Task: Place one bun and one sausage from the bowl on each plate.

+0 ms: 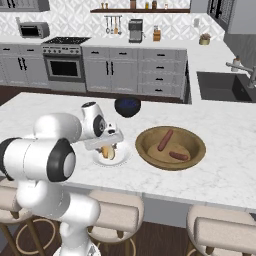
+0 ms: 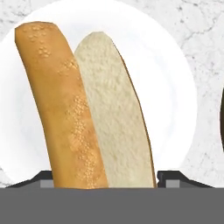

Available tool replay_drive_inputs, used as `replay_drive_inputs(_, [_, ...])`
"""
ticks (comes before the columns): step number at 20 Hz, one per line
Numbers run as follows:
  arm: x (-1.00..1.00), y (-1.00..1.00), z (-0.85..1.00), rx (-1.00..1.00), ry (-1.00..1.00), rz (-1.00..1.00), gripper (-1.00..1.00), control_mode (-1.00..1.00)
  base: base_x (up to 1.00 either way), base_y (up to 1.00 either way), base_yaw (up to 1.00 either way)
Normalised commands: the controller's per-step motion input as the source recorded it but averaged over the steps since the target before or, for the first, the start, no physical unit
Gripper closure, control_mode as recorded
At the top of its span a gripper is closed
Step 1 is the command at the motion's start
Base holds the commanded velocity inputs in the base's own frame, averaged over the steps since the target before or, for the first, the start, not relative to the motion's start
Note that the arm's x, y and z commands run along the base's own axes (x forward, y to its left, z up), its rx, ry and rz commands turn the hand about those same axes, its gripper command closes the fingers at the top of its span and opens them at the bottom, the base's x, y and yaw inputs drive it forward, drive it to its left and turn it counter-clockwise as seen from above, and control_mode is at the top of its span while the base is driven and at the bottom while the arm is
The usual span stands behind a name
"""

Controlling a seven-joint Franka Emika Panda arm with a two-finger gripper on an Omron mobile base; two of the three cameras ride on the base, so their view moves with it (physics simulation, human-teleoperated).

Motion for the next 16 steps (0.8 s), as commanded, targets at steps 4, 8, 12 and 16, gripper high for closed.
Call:
replay_drive_inputs(4, [0.13,0.1,-0.39,0.0,0.03,0.0,1.0,-1.0,0.0,0.0,0.0])
replay_drive_inputs(8, [0.37,-0.03,-0.2,0.02,-0.01,0.0,1.0,-1.0,0.0,0.0,0.0])
replay_drive_inputs(12, [0.09,-0.04,-0.21,0.0,-0.05,0.0,1.0,-1.0,0.0,0.0,0.0])
replay_drive_inputs(16, [0.11,-0.06,-0.29,0.0,-0.06,0.0,1.0,-1.0,0.0,0.0,0.0])
